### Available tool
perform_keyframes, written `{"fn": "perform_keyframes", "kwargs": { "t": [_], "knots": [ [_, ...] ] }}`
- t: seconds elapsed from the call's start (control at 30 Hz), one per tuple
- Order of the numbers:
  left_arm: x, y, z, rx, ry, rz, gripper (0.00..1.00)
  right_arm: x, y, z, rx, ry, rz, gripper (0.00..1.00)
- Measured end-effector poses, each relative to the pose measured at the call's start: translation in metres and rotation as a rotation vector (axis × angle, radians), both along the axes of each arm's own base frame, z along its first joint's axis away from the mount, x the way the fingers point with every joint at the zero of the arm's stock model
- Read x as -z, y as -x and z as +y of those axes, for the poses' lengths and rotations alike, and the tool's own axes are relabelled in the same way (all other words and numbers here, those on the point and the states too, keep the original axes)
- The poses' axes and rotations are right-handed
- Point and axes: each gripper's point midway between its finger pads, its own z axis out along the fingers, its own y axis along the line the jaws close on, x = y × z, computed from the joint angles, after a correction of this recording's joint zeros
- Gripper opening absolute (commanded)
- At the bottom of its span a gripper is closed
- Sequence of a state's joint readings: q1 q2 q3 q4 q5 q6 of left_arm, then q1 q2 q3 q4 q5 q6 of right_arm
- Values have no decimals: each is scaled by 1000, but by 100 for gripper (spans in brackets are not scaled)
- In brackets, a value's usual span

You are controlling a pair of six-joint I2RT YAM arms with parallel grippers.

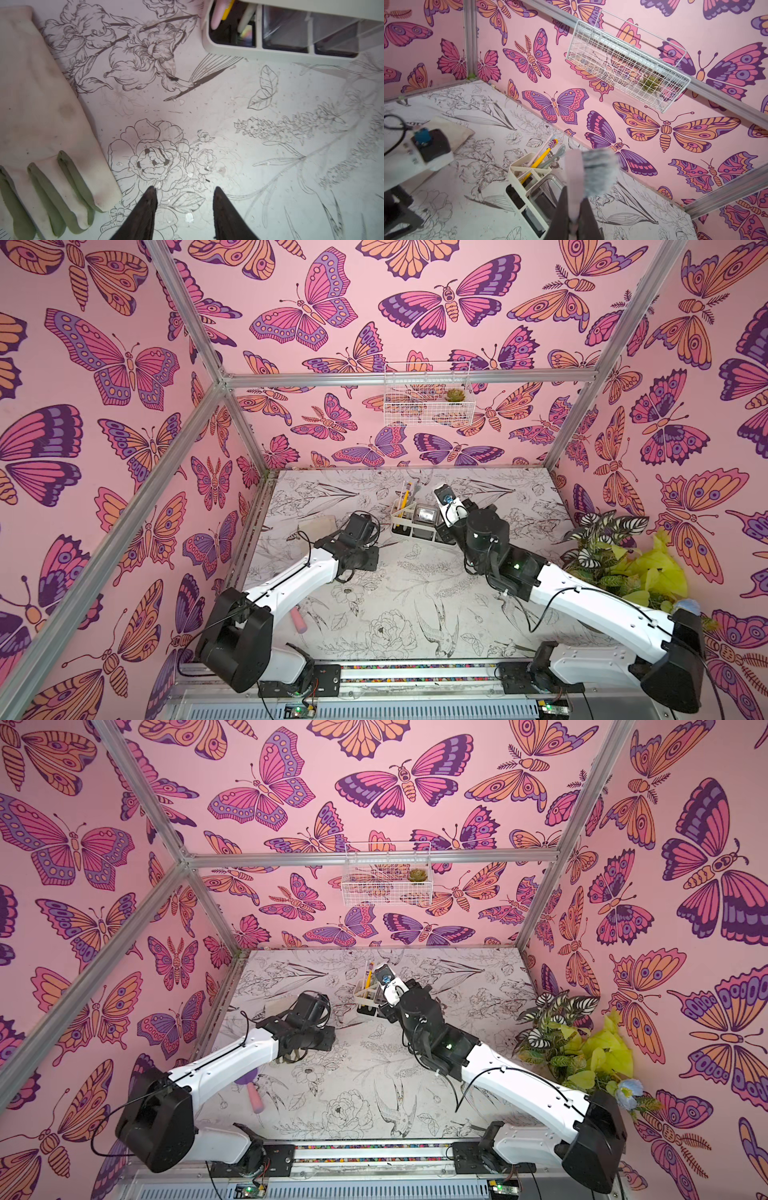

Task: Place the toothbrush into the toothbrush holder
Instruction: Pick up the toothbrush from the center of the board, then place the toothbrush in the toothbrush holder.

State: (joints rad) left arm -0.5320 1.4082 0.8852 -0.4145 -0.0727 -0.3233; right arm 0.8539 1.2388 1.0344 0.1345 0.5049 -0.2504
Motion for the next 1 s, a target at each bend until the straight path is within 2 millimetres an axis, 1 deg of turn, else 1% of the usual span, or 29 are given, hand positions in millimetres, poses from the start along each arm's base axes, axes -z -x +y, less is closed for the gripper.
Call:
{"fn": "perform_keyframes", "kwargs": {
  "t": [0.1,0.27,0.4,0.5,0.63,0.73,0.83,1.0],
  "knots": [
    [5,-8,2,-11,-3,-63,46,4,-16,1,-8,-34,34,0],
    [-2,-27,0,-11,8,-195,47,5,-38,10,-43,-80,79,0],
    [-4,-38,-7,10,35,-266,47,1,-53,21,-98,-140,109,0],
    [1,-44,-16,34,77,-300,47,2,-69,19,-120,-195,136,0],
    [22,-37,-26,78,124,-274,47,11,-90,16,-134,-231,174,0],
    [27,-32,-28,93,143,-274,47,15,-99,25,-176,-258,204,0],
    [22,-35,-29,94,152,-299,47,18,-107,34,-216,-307,227,0],
    [11,-40,-28,89,154,-348,47,36,-125,46,-236,-337,269,0]
  ]
}}
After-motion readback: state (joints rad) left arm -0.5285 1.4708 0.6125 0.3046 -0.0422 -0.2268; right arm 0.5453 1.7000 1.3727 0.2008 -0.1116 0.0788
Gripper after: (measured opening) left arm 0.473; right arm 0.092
